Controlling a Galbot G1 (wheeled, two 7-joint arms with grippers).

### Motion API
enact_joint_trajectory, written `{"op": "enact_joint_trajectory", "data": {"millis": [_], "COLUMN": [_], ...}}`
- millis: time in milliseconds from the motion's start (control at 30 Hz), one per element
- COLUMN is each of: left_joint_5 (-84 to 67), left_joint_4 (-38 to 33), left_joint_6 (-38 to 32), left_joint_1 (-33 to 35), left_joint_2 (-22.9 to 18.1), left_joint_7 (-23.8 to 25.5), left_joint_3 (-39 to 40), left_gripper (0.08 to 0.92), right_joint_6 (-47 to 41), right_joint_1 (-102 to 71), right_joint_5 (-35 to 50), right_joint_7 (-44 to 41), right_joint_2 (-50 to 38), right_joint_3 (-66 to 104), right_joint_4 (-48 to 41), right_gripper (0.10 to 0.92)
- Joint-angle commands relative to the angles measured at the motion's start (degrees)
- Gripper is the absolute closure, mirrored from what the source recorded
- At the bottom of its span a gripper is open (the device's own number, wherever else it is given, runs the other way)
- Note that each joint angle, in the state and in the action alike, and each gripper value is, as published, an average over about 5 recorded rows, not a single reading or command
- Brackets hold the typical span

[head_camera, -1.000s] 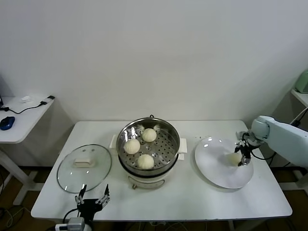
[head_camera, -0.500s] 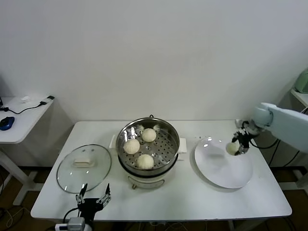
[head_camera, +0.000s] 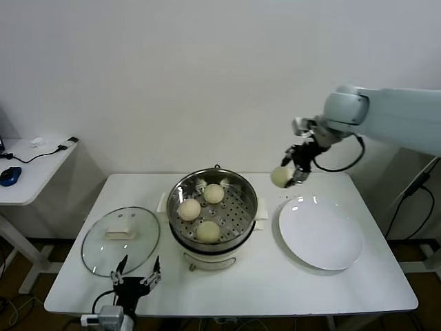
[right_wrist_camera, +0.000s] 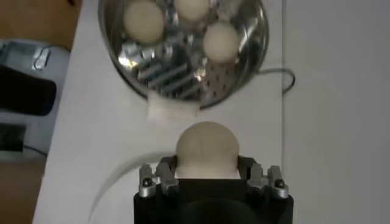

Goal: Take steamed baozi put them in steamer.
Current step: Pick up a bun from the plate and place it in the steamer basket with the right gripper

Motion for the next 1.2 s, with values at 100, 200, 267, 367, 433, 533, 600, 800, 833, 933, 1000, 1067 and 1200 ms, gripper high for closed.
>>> {"op": "enact_joint_trajectory", "data": {"millis": [100,200,267,367,433,533,600,800,833,933,1000,1067,1200], "left_joint_5": [-0.73,-1.23,-1.48,-1.65,-1.77,-1.94,-1.99,-2.11,-2.13,-2.17,-2.21,-2.25,-2.26], "left_joint_4": [1.18,1.36,1.43,1.62,1.71,1.83,1.94,1.98,1.98,1.98,1.94,1.83,1.47], "left_joint_6": [0.08,0.20,0.26,0.24,0.22,0.22,0.21,0.18,0.19,0.20,0.20,0.20,0.23], "left_joint_1": [-1.48,-1.81,-1.93,-2.06,-2.11,-2.20,-2.26,-2.23,-2.22,-2.24,-2.24,-2.16,-1.92], "left_joint_2": [0.66,0.71,0.75,0.84,0.86,0.85,0.85,0.78,0.78,0.79,0.80,0.81,0.84], "left_joint_7": [-0.02,-0.01,0.01,0.02,0.01,0.02,0.02,0.02,0.01,0.01,0.01,0.01,0.05], "left_joint_3": [-0.45,-0.87,-1.05,-1.22,-1.30,-1.34,-1.35,-1.39,-1.39,-1.40,-1.41,-1.42,-1.44], "left_gripper": [0.177,0.177,0.177,0.177,0.177,0.177,0.177,0.177,0.177,0.177,0.177,0.177,0.177], "right_joint_6": [-7.14,-7.64,-7.96,-8.31,-8.43,-8.57,-8.54,-8.48,-8.47,-8.42,-8.41,-8.42,-8.24], "right_joint_1": [-3.72,-7.86,-9.99,-12.32,-13.58,-15.25,-16.04,-16.51,-16.48,-16.49,-16.56,-16.63,-16.75], "right_joint_5": [13.72,11.70,10.08,7.82,6.48,5.13,4.46,3.26,3.27,3.26,3.07,2.74,2.38], "right_joint_7": [9.25,10.20,10.67,11.21,11.60,11.98,11.98,11.73,11.69,11.58,11.55,11.59,11.74], "right_joint_2": [17.90,19.69,20.38,20.86,21.02,21.08,21.07,20.62,20.51,20.35,20.32,20.30,20.11], "right_joint_3": [0.16,0.21,0.30,0.24,0.05,0.12,0.27,0.32,0.33,0.41,0.39,0.27,0.49], "right_joint_4": [4.10,0.30,-2.12,-4.57,-5.83,-7.43,-8.16,-8.25,-8.12,-7.89,-7.82,-7.80,-7.75], "right_gripper": [0.372,0.372,0.372,0.372,0.372,0.372,0.372,0.372,0.372,0.372,0.372,0.372,0.371]}}
